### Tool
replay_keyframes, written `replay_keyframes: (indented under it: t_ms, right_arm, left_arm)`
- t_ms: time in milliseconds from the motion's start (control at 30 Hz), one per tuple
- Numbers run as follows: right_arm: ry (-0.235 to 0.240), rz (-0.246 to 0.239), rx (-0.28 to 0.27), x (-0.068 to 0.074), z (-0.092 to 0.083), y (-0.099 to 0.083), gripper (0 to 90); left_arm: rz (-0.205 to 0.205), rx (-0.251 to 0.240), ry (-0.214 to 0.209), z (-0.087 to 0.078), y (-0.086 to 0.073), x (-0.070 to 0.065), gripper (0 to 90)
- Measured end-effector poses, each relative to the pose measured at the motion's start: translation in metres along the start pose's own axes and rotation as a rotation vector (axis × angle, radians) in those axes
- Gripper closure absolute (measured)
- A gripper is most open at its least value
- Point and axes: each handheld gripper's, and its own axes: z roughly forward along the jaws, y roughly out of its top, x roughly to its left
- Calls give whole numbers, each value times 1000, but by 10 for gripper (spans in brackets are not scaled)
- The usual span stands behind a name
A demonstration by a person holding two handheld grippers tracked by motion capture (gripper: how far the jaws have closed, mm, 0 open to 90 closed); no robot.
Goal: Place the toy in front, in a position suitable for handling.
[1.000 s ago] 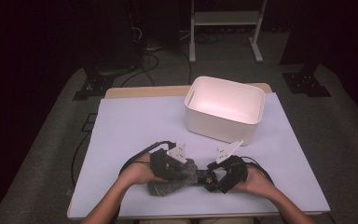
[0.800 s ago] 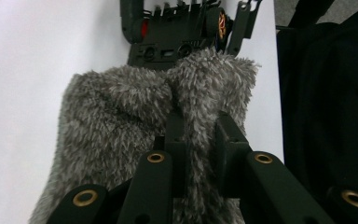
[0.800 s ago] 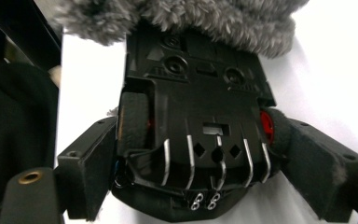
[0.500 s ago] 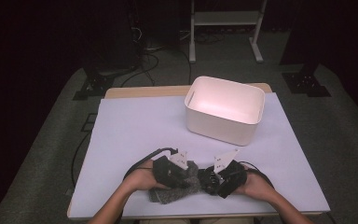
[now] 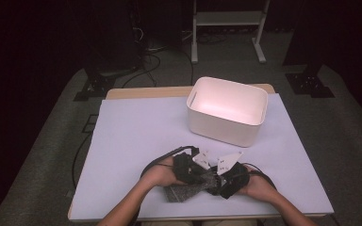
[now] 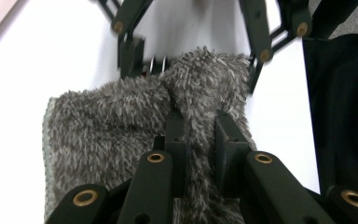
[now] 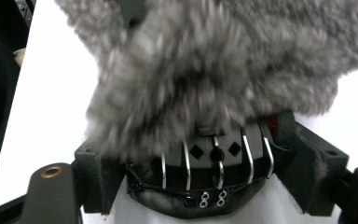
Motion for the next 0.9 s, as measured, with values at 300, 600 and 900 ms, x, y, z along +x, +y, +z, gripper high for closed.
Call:
replay_keyframes:
  t_ms: [300, 600, 900]
  right_arm:
    - [5, 3, -14, -1, 0, -2, 226]
    - [3, 5, -13, 0, 1, -2, 226]
    - [1, 4, -21, 0, 1, -3, 226]
  left_arm:
    - [-89, 13, 54, -28, -50, 5, 781]
    - [-85, -33, 10, -22, -40, 6, 780]
    - [-19, -45, -32, 2, -3, 5, 780]
